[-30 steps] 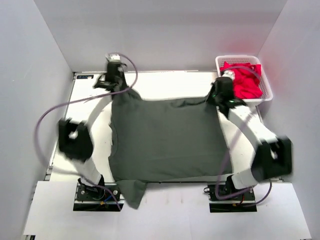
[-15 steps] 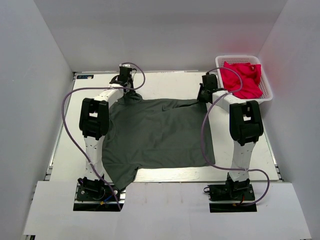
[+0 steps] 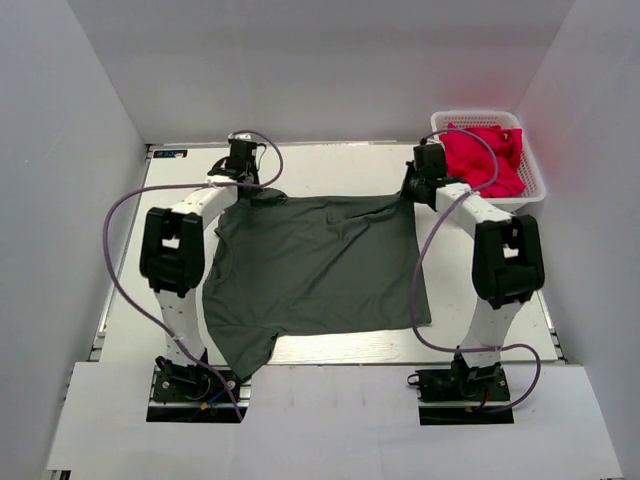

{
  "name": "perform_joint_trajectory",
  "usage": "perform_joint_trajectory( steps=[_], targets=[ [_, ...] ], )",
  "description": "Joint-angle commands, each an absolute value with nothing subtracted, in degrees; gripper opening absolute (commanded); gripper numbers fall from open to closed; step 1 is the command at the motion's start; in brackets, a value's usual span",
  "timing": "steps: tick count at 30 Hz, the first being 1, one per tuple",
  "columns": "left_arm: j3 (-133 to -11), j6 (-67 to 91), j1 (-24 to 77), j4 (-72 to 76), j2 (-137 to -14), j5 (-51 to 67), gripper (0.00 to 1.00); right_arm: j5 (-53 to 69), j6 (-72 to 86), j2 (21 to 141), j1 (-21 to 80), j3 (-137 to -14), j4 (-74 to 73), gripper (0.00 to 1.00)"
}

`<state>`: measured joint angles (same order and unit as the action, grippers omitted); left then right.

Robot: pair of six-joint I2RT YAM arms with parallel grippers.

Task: Fold and stack the t-shirts
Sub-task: Fold the flattened tshirt in 1/3 of the way

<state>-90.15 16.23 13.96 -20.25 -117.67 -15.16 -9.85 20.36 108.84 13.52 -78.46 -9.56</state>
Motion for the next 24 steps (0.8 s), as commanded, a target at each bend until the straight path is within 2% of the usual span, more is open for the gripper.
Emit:
perform_joint_trajectory(
  steps=[1, 13, 24],
  targets=[
    [-84.9, 19.8, 13.7, -21.4, -106.6, -16.6, 0.0, -9.0, 19.9, 101.4, 13.4, -75.0, -9.8, 0.0],
    [-59.4, 32.1, 14.9, -28.0, -81.3, -16.6, 0.0, -8.1, 20.1, 89.6, 14.1, -63.0, -13.4, 0.0],
    [-35.7, 44.3, 14.9, -30.4, -59.4, 0.7, 0.01, -6.8, 20.3, 81.6, 14.7, -52.3, -14.3, 0.0]
  ],
)
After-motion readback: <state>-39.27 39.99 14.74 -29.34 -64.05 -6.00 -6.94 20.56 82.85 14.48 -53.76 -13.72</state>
